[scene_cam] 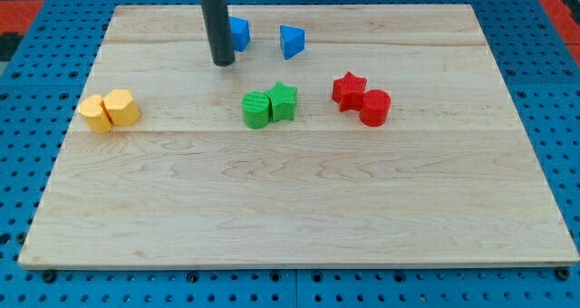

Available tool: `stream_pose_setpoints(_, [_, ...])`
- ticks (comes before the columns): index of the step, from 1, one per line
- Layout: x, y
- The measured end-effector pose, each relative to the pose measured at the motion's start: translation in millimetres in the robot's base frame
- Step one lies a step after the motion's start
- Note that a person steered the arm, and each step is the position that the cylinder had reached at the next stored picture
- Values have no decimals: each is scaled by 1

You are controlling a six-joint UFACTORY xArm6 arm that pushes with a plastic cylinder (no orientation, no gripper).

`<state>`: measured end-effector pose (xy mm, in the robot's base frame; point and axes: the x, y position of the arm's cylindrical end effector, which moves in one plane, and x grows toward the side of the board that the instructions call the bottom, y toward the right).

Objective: Adjust both the blue blocks horizontal to each other

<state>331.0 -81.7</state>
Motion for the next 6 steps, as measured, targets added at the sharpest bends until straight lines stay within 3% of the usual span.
stream_pose_setpoints(1, [-5, 58])
stream_pose_setpoints(3, [-67, 77])
stream_pose_setpoints(4, [-35, 41])
stream_pose_setpoints(5, [-35, -46])
stream_pose_setpoints(6, [-39, -53])
